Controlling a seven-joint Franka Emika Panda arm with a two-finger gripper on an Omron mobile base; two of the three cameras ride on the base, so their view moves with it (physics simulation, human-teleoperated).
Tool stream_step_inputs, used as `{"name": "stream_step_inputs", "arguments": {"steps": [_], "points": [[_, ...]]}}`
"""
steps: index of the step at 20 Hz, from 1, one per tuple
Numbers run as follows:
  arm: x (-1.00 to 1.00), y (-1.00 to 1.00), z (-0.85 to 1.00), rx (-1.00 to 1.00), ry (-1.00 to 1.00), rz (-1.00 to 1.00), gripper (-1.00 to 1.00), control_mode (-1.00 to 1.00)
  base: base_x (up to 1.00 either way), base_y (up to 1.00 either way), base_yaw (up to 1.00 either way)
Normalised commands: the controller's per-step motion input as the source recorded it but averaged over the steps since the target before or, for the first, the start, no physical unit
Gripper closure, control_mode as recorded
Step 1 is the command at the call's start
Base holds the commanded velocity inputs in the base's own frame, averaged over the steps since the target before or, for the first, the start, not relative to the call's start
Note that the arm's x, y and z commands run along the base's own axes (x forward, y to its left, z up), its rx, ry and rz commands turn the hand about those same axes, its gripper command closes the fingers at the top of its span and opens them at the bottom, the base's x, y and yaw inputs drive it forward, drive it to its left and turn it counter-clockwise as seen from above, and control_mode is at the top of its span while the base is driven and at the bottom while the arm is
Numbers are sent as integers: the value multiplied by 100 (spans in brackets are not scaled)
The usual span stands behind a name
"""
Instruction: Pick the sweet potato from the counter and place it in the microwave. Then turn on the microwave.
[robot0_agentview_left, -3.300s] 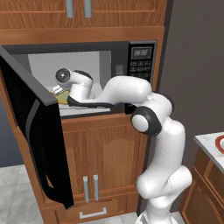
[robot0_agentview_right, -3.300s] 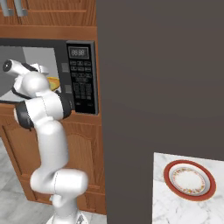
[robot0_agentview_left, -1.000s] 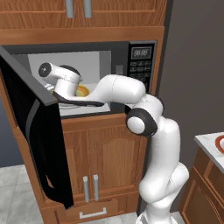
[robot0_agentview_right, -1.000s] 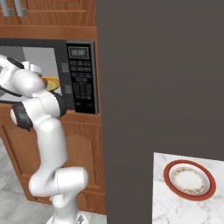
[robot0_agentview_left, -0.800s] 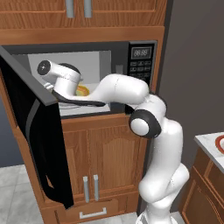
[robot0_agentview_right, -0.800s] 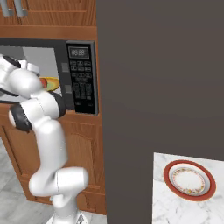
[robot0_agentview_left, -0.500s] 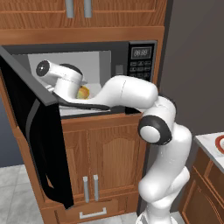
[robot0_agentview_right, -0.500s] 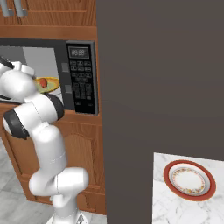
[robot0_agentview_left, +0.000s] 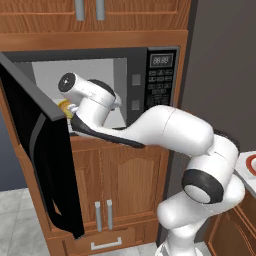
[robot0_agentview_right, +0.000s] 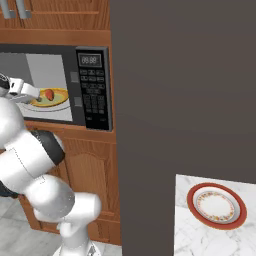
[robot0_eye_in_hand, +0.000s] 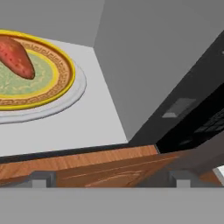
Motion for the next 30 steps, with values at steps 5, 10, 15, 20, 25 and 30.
{"name": "stream_step_inputs", "arguments": {"steps": [5, 10, 15, 20, 25, 30], "points": [[-51, -88, 5, 20, 14, -3, -100, -100, 0, 0, 0], [-64, -50, 14, 17, 12, 0, -100, -100, 0, 0, 0], [-85, -4, 42, 2, 4, 0, -100, -100, 0, 0, 0], [-70, 0, 47, 0, 3, 0, 100, -100, 0, 0, 0], [-65, -18, 46, 0, 4, 0, 100, -100, 0, 0, 0], [-95, -9, 9, 0, 3, 0, 100, -100, 0, 0, 0]]}}
